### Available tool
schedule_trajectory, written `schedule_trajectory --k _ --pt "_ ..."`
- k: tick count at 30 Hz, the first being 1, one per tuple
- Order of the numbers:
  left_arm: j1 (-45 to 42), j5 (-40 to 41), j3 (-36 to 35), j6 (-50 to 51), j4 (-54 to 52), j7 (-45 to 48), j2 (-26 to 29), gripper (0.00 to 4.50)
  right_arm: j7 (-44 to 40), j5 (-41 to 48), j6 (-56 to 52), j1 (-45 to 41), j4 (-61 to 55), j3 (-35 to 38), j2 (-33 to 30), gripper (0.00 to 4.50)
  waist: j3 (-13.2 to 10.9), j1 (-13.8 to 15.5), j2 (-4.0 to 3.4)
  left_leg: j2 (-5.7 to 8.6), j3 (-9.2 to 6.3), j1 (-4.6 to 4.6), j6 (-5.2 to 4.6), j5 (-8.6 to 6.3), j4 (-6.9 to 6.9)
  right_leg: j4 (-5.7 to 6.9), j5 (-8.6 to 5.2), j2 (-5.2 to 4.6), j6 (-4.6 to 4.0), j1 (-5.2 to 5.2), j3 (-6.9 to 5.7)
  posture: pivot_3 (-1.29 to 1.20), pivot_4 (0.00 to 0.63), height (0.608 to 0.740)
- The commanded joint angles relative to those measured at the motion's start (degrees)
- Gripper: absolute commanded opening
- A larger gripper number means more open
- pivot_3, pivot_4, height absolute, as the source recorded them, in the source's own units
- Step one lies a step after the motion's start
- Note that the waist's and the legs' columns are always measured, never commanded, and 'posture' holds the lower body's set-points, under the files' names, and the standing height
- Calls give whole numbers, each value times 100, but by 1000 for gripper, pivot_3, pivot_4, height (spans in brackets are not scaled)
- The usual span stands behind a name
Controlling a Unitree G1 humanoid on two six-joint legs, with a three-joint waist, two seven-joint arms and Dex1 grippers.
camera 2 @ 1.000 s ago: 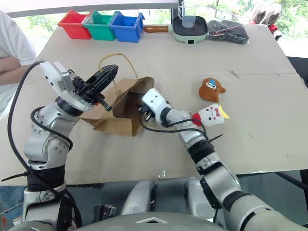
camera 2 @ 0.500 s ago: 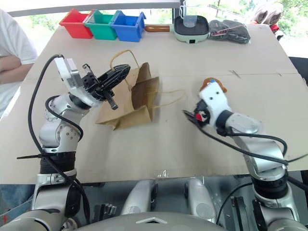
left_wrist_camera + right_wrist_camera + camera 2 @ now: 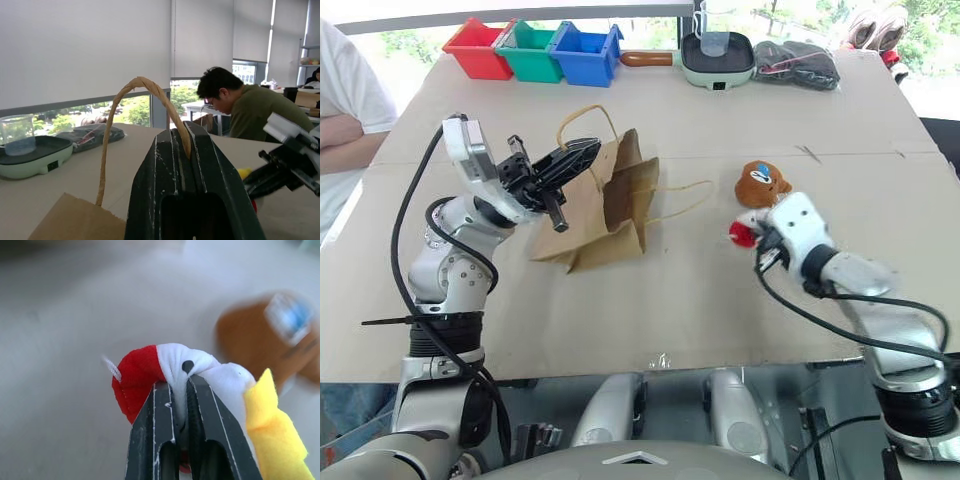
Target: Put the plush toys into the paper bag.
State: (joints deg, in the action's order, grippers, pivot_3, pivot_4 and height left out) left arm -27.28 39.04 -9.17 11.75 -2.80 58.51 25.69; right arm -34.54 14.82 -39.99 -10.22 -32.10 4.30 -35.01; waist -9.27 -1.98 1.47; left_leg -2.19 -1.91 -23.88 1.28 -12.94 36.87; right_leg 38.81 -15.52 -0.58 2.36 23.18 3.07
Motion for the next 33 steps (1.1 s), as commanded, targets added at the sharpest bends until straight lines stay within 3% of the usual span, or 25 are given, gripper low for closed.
schedule_trajectory --k 1,6,11,17,20,22,26,27,29,32,33 --pt "-58 300 -138 236 -319 60 140 0 -596 764 595 -525 -444 644 -158 80 -2 -36 0 -2 -1 3 0 0 0 2 0 2 0 0 0 0 150 740" --pt "-54 429 -230 438 -382 -2 248 0 -966 541 1185 -1540 64 -53 -247 80 -6 -36 -3 -12 -6 10 0 0 -4 5 0 15 -4 0 -1 0 150 740" --pt "-86 384 -176 480 -417 71 300 0 -1729 -671 2816 -3128 2274 -1716 154 80 -22 -49 -4 -10 8 12 0 0 2 3 1 12 -4 -1 10 0 150 740" --pt "9 143 -43 377 -500 90 311 0 -2071 -1335 4204 -4246 4054 -2563 1066 80 -40 -9 -1 -8 1 0 1 1 2 0 1 3 -6 1 -2 0 150 740" --pt "136 24 -63 231 -642 -49 243 0 -2808 -1564 4961 -4730 5130 -3246 1708 80 -48 -39 -1 -6 5 1 2 1 3 1 2 -2 -5 1 -1 0 150 740" --pt "237 -76 -51 125 -730 -83 237 0 -3099 -1467 5182 -4944 5750 -3303 2136 80 -49 -50 -1 -8 3 7 2 1 1 4 2 0 -6 1 -2 0 150 740" --pt "443 -110 -111 20 -904 -176 243 0 -3659 -1405 5575 -5180 6805 -3259 2545 1393 -54 -1 -5 -9 -5 5 2 1 0 7 2 -2 -7 1 -11 0 150 740" --pt "490 -116 -139 -5 -946 -215 250 0 -3677 -1375 5658 -5206 6959 -3179 2601 2048 -55 11 -6 -4 -3 4 2 1 3 6 3 -7 -7 0 -11 0 150 740" --pt "629 -108 -260 -51 -1029 -293 293 0 -3743 -1285 5714 -5207 7103 -3020 2591 2814 -57 20 -6 1 -2 4 2 1 7 6 3 -15 -6 -2 -12 0 150 740" --pt "880 -179 -469 -174 -1169 -493 325 0 -3608 -1156 5429 -5035 6825 -2670 2371 4364 -60 16 -7 2 -3 4 2 1 11 9 3 -19 -5 -4 -14 0 150 740" --pt "954 -193 -528 -228 -1215 -551 321 0 -3553 -1111 5257 -4908 6548 -2536 2217 4364 -60 22 -7 2 -7 4 2 1 10 10 3 -19 -5 -4 -19 0 150 740"
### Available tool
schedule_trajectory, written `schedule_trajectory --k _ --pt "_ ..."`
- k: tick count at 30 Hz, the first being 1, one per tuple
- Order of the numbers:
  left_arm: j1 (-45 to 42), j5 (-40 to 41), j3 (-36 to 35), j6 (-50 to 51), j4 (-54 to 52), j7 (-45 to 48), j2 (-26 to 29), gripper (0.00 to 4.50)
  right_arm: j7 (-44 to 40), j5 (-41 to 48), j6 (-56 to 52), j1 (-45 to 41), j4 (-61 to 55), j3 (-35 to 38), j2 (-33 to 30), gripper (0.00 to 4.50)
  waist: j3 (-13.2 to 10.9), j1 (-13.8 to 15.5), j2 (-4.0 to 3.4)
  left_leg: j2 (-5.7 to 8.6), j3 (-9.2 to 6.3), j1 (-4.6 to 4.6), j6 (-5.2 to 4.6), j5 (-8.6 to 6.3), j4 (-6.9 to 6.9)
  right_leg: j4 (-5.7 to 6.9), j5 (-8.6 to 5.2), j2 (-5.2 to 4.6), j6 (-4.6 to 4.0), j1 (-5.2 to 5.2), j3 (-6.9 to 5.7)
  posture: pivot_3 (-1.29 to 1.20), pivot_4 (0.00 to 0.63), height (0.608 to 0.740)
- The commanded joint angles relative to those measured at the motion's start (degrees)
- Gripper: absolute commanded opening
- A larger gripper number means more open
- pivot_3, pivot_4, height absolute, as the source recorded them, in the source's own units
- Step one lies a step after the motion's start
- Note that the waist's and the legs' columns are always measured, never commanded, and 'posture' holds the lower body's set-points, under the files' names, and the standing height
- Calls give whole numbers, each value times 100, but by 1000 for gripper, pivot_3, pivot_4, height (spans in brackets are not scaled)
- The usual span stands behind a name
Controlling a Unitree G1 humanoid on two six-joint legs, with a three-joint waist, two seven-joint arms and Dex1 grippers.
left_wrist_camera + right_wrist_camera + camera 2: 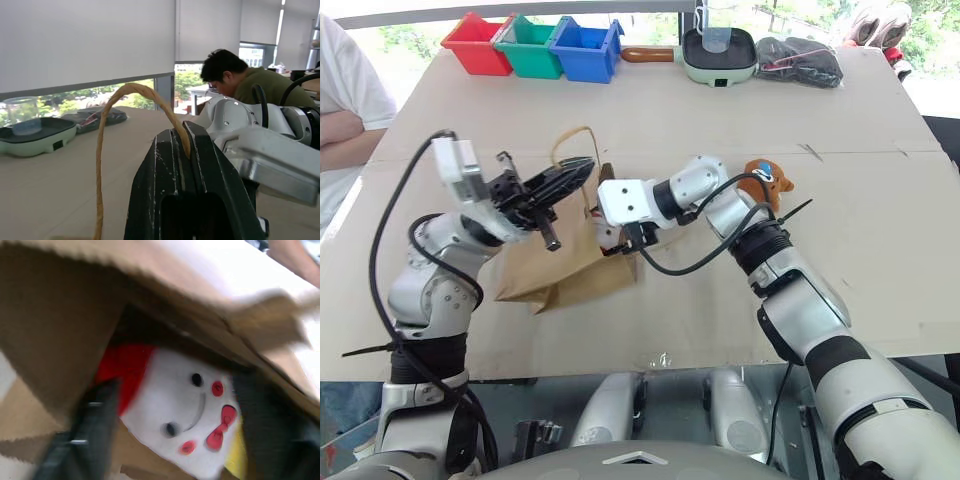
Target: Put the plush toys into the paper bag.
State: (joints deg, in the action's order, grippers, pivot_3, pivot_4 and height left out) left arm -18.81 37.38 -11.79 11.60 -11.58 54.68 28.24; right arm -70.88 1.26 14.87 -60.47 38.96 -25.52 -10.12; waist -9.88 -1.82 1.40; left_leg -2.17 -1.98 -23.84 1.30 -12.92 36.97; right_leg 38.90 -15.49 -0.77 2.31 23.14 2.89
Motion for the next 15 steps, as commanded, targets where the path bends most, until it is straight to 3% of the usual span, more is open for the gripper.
schedule_trajectory --k 1,5,8,11,15 --pt "171 -11 -316 -244 -381 -204 64 0 161 300 -488 239 -844 584 -408 4364 0 13 0 0 -3 0 0 0 0 0 0 0 0 0 -3 0 150 740" --pt "254 -8 -436 -314 -407 -367 94 0 963 483 -2046 958 -2472 1459 -1252 4364 -1 90 -2 -1 -1 -3 0 0 -1 -2 0 -4 0 -1 -5 0 150 740" --pt "214 -11 -404 -331 -393 -425 93 0 1554 413 -2897 1253 -3053 1834 -1571 4364 -2 83 -4 2 3 -1 -1 0 0 0 0 -2 0 0 -1 0 150 740" --pt "65 -121 -272 -375 -293 -561 -2 0 2493 57 -4255 1628 -3118 2294 -2016 4364 -1 94 -3 0 4 2 -1 -1 0 2 0 3 0 -1 2 0 150 740" --pt "-54 -238 -80 -247 -195 -771 -135 0 2956 -265 -5051 1661 -2359 1996 -1995 4364 -1 84 -2 4 15 1 -1 -1 1 -1 0 -1 0 -1 11 0 150 740"
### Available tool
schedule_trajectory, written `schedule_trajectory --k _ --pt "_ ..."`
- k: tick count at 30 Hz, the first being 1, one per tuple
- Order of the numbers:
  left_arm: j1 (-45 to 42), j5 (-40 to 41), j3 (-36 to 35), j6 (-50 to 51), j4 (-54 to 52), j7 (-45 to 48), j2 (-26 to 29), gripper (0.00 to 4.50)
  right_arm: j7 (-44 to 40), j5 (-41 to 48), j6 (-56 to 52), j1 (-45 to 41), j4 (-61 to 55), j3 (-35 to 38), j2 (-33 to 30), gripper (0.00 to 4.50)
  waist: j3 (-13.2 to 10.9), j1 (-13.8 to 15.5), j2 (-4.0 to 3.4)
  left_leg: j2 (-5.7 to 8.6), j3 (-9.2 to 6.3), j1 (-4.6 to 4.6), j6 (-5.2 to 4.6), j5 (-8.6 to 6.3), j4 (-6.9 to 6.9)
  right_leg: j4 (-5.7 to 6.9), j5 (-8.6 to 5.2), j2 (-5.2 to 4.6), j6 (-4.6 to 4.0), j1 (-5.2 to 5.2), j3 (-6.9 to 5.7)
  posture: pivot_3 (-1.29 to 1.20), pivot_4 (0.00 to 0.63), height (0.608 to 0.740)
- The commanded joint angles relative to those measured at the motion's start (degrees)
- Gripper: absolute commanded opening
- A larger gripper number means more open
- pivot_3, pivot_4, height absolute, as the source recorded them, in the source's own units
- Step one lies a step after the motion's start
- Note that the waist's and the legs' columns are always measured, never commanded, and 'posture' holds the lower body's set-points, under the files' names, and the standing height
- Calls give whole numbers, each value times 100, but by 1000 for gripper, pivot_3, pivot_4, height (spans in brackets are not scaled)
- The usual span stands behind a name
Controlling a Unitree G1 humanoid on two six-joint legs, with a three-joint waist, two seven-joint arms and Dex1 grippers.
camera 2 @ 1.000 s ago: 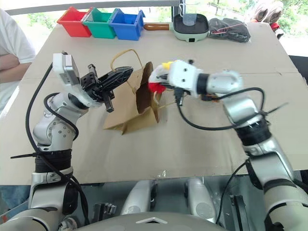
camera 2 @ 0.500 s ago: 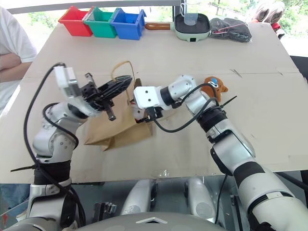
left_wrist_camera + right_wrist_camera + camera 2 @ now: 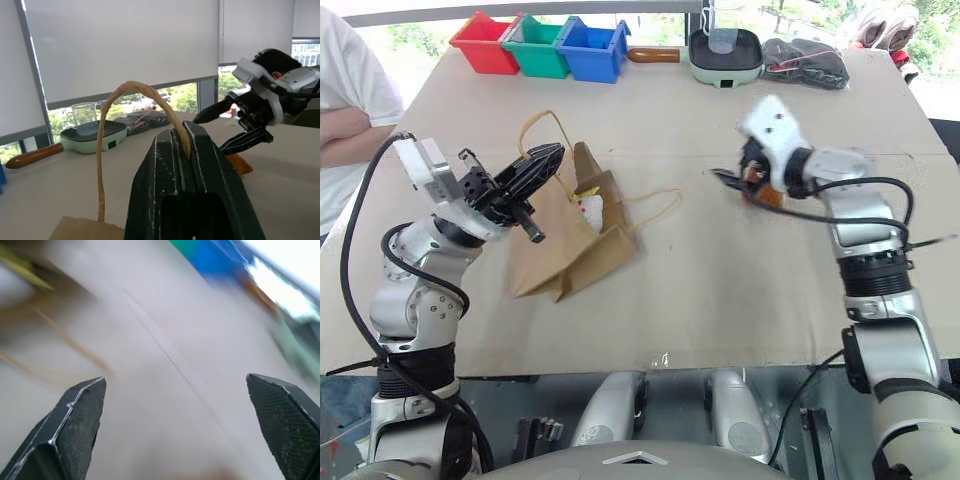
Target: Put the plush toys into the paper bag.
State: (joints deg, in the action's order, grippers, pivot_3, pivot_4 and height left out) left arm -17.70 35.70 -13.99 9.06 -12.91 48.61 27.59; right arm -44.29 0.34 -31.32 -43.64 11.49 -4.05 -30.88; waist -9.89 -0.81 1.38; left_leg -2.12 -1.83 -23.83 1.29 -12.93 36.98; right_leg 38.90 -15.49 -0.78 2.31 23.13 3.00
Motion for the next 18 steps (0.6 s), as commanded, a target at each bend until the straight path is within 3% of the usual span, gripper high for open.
schedule_trajectory --k 1,3,5,10,11,14,18 --pt "-193 -108 179 85 -49 -278 -100 0 332 -277 -376 -29 598 -270 82 4128 0 -37 0 -1 3 1 0 0 1 0 0 2 0 0 3 0 150 740" --pt "-241 -150 228 79 -33 -352 -148 0 372 -427 -295 -33 857 -432 58 3559 -2 -78 -3 -3 3 3 0 0 0 2 0 7 0 1 6 0 150 740" --pt "-296 -121 248 68 -37 -357 -181 0 439 -463 -128 3 931 -462 24 2455 -1 -106 -3 -5 -1 2 0 0 -1 2 0 11 0 1 5 0 150 740" --pt "-398 143 197 17 93 59 -156 0 248 -8 444 245 270 -45 -35 262 -1 -104 -2 -4 -4 -2 0 0 0 0 0 10 1 0 2 0 150 740" --pt "-498 181 238 -20 178 229 -152 0 63 302 708 359 -158 166 -27 41 -2 -89 -2 -4 -4 -3 0 0 1 -1 0 9 1 0 2 0 150 740" --pt "-768 265 345 -50 401 595 -167 0 -117 832 940 510 -947 540 13 41 -7 -97 -5 -3 -6 -6 0 0 2 -1 0 10 2 1 1 0 150 740" --pt "-1417 280 572 -87 906 1083 -312 0 -39 1076 1066 102 -1635 668 12 41 -7 -109 -6 -3 -8 -5 0 0 4 1 0 11 2 0 -1 0 150 740"
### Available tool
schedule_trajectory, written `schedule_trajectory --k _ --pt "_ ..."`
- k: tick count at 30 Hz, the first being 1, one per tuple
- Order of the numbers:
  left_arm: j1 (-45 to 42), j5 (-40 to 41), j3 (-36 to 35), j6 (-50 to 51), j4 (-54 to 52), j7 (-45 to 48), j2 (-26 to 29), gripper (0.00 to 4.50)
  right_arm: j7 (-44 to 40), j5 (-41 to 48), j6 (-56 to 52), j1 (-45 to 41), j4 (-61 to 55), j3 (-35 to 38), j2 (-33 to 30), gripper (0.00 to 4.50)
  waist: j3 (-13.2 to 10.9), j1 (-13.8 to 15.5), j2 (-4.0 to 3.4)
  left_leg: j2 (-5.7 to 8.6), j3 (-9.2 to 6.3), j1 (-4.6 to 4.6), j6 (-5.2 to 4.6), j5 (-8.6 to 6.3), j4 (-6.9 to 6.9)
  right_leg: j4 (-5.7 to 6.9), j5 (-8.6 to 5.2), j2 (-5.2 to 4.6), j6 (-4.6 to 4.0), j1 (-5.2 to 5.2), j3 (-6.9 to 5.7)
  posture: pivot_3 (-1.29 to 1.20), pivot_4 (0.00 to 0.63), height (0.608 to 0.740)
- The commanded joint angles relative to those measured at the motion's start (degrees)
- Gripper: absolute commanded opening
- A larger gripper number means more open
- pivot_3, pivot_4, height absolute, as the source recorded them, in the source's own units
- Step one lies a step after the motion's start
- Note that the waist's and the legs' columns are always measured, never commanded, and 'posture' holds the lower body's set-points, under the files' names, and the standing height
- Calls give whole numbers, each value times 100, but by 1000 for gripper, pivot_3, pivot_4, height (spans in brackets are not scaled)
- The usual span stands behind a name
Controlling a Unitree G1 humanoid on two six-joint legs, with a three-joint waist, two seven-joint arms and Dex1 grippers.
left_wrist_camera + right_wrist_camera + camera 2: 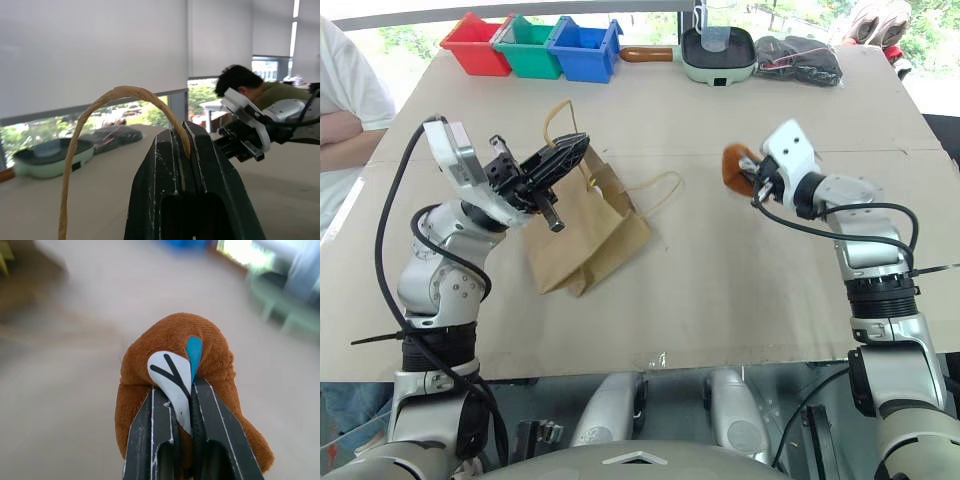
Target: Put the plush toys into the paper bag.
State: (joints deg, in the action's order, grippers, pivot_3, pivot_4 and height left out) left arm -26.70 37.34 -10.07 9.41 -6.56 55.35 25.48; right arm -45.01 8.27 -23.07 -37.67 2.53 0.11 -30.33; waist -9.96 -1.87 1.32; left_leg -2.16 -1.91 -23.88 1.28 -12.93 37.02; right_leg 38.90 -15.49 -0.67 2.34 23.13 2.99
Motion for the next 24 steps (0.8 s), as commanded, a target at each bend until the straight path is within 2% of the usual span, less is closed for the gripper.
schedule_trajectory --k 1,5,10,14,21,24 --pt "-601 125 200 -117 352 487 -122 0 -12 331 177 -617 -823 188 -35 41 0 -5 0 0 -1 0 0 0 1 0 0 2 0 0 0 0 150 740" --pt "-684 74 235 -146 546 657 -176 0 -466 220 333 -989 -661 -440 35 41 0 -53 0 -4 0 4 0 0 0 -2 0 6 0 0 3 0 150 740" --pt "-578 -92 358 -316 573 711 -310 0 -1084 -98 959 -1297 221 -1377 476 41 -1 -50 -1 -7 0 3 0 0 0 -1 0 8 -1 0 3 0 150 740" --pt "-35 -235 260 -414 67 329 -311 0 -1854 157 1088 -1214 473 -2004 1146 41 -2 -64 -2 -7 1 2 0 0 0 -3 0 6 -1 1 4 0 150 740" --pt "1015 -100 -118 -198 -1058 -353 -83 0 -2450 125 1385 -1198 590 -2391 1505 41 -2 -31 -3 -7 -4 3 0 0 3 1 0 -1 -1 -1 -3 0 150 740" --pt "1454 -47 -264 -123 -1454 -583 -15 0 -2627 -288 1744 -1382 1098 -2765 1636 41 -2 -30 -3 -7 -8 8 0 0 3 6 0 0 -1 -4 -7 0 150 740"
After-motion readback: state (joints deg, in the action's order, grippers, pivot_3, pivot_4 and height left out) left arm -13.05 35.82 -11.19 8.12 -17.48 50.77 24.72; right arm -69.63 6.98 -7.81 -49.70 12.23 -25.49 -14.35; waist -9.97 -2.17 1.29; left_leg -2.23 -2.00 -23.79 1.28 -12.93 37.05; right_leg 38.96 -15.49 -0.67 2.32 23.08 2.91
